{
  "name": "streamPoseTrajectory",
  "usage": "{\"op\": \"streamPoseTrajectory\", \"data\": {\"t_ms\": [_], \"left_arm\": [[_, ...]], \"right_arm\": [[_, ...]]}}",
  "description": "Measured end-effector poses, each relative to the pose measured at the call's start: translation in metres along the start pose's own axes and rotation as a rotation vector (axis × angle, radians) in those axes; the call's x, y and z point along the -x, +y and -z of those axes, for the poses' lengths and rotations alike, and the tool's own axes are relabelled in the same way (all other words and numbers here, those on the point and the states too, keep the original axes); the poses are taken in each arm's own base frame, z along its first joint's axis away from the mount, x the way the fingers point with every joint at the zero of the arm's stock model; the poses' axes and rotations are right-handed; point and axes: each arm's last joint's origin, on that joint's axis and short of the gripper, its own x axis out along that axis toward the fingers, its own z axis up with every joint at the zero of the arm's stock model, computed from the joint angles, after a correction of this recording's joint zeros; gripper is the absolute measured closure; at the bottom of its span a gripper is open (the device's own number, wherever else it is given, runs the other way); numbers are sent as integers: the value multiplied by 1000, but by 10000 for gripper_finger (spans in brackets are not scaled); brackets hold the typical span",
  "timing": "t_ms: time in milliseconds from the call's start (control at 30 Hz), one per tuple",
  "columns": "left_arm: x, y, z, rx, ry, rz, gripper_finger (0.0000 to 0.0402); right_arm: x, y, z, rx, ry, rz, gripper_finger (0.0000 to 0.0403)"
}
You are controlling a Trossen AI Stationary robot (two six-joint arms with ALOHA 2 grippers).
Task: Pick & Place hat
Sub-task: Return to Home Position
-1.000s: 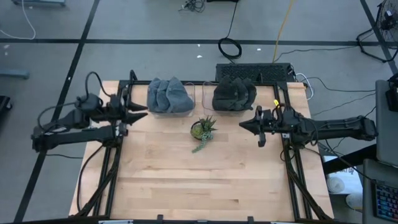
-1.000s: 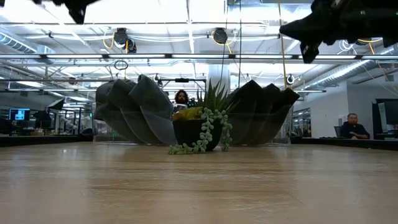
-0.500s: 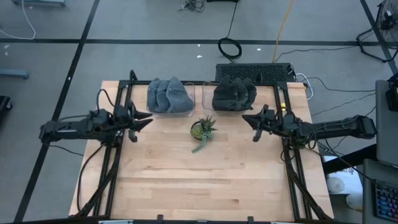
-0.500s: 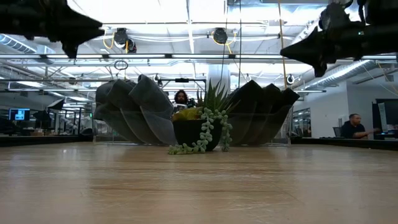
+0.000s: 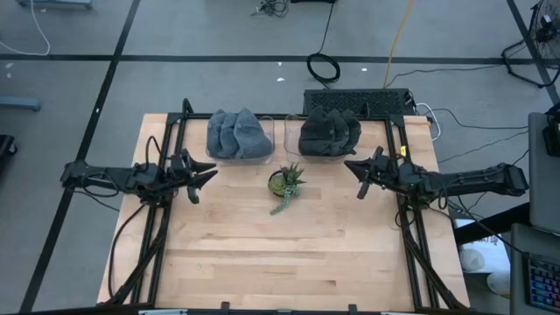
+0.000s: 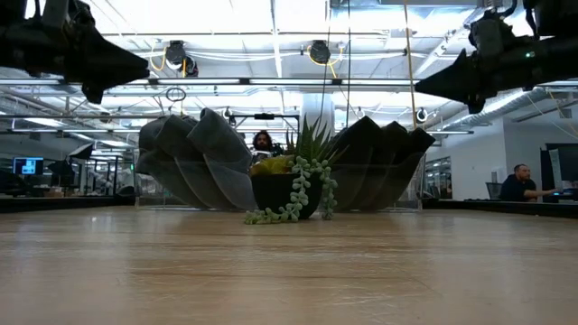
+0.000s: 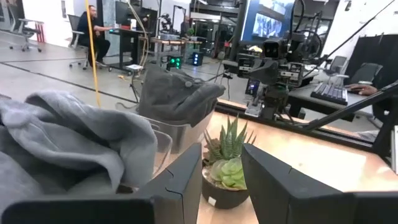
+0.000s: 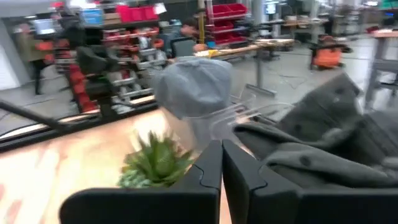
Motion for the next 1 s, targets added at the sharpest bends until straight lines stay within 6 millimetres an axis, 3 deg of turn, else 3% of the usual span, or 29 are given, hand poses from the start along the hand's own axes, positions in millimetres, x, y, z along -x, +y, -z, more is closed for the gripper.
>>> {"op": "streamPoseTrajectory", "data": {"t_ms": [300, 433, 533, 800, 1000], "left_arm": [[-4, 2, 27, 32, -60, 14, 282], [-4, 3, 26, 28, -70, -27, 282], [-4, 4, 26, 48, -75, -53, 282], [-4, 3, 26, 13, -72, -49, 282], [-4, 3, 26, -26, -71, -49, 282]], "right_arm": [[6, 0, 7, 28, 50, -133, 403], [8, -1, 22, 11, -29, -224, 403], [10, 0, 13, -22, -142, -243, 403], [9, -2, 17, 25, -107, -196, 403], [8, -8, 33, -18, 48, -71, 403]]}}
